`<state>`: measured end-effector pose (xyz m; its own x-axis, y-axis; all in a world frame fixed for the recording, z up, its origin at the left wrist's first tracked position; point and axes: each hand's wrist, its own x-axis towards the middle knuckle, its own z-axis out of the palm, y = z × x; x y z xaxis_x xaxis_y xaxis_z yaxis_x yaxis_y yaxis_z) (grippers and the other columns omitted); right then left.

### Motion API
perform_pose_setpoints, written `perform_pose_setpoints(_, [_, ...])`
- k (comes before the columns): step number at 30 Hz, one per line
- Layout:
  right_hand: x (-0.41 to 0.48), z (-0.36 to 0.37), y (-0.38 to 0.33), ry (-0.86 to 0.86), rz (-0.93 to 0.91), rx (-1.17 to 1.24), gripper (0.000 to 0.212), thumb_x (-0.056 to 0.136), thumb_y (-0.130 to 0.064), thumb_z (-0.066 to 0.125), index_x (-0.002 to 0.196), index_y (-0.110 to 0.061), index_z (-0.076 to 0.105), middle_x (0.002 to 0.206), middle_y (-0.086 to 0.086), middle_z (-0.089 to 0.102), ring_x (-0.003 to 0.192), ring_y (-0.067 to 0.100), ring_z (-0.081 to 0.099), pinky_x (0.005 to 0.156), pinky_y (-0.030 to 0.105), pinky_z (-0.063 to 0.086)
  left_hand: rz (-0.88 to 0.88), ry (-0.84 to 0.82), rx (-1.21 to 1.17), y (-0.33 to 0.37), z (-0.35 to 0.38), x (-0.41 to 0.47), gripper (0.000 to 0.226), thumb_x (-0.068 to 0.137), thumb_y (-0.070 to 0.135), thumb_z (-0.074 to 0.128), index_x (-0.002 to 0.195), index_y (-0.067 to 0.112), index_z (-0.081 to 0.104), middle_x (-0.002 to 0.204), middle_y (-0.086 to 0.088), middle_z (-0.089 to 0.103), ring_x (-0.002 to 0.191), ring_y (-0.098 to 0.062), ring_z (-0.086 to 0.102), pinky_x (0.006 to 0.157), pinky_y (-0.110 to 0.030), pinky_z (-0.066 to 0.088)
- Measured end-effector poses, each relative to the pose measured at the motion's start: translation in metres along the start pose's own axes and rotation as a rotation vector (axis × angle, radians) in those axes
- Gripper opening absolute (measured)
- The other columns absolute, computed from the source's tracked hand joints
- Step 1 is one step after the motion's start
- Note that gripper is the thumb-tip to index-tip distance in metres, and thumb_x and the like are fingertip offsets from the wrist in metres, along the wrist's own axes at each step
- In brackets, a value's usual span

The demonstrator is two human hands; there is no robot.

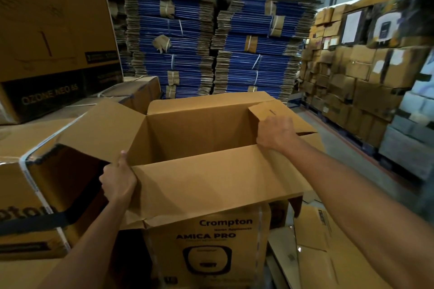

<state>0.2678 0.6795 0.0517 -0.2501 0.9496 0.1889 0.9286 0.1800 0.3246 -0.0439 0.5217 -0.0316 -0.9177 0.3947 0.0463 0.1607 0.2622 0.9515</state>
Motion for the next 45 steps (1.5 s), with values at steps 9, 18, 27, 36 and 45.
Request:
perform_pose_setpoints(9, [0.009, -0.027, 0.079, 0.213, 0.349, -0.144, 0.029, 0.099, -0.033, 0.052, 0.083, -0.013, 0.065, 0.084, 0.006, 0.061, 0.076, 0.021, 0.061, 0.077, 0.036, 0.055, 0.002, -0.008, 0.018, -0.003, 0.0, 0.001, 0.067, 0.103, 0.057, 0.041, 0.115, -0.006, 0.059, 0.122, -0.028, 0.058, 0.113, -0.048, 0.055, 0.096, -0.054, 0.043])
perform_pose_setpoints(18, [-0.006, 0.065, 0.113, -0.02, 0.452, 0.305, 0.072, 0.099, -0.065, 0.028, 0.14, -0.013, 0.054, 0.145, 0.017, 0.051, 0.135, 0.038, 0.042, 0.109, 0.051, 0.033, 0.002, -0.018, 0.002, -0.005, -0.001, -0.001, 0.071, 0.103, 0.057, 0.041, 0.122, -0.009, 0.058, 0.128, -0.031, 0.056, 0.115, -0.05, 0.054, 0.097, -0.054, 0.043])
perform_pose_setpoints(27, [-0.019, 0.091, 0.101, 0.005, 0.524, 0.972, 0.064, 0.104, -0.058, 0.034, 0.146, -0.011, 0.047, 0.143, 0.017, 0.052, 0.129, 0.037, 0.05, 0.102, 0.047, 0.039, -0.006, -0.02, -0.018, -0.003, -0.003, -0.003, 0.071, 0.102, 0.059, 0.041, 0.115, -0.007, 0.062, 0.123, -0.028, 0.06, 0.112, -0.048, 0.057, 0.095, -0.053, 0.044])
perform_pose_setpoints(36, [-0.081, 0.083, 0.057, 0.283, 0.353, 0.903, 0.054, 0.104, -0.042, 0.049, 0.151, -0.015, 0.041, 0.155, 0.01, 0.043, 0.142, 0.033, 0.039, 0.116, 0.056, 0.029, -0.049, -0.088, -0.038, 0.009, -0.007, -0.012, 0.069, 0.103, 0.054, 0.044, 0.136, -0.007, 0.051, 0.138, -0.027, 0.053, 0.124, -0.046, 0.051, 0.102, -0.05, 0.041])
perform_pose_setpoints(45, [-0.192, 0.084, -0.066, 0.467, 0.048, 1.279, 0.044, 0.102, -0.057, 0.042, 0.076, -0.025, 0.057, 0.068, -0.012, 0.057, 0.052, 0.003, 0.051, 0.046, 0.019, 0.044, -0.196, -0.455, -0.257, 0.023, -0.016, -0.013, 0.041, 0.098, 0.052, 0.056, 0.113, 0.014, 0.064, 0.098, -0.011, 0.067, 0.09, -0.03, 0.063, 0.087, -0.043, 0.05])
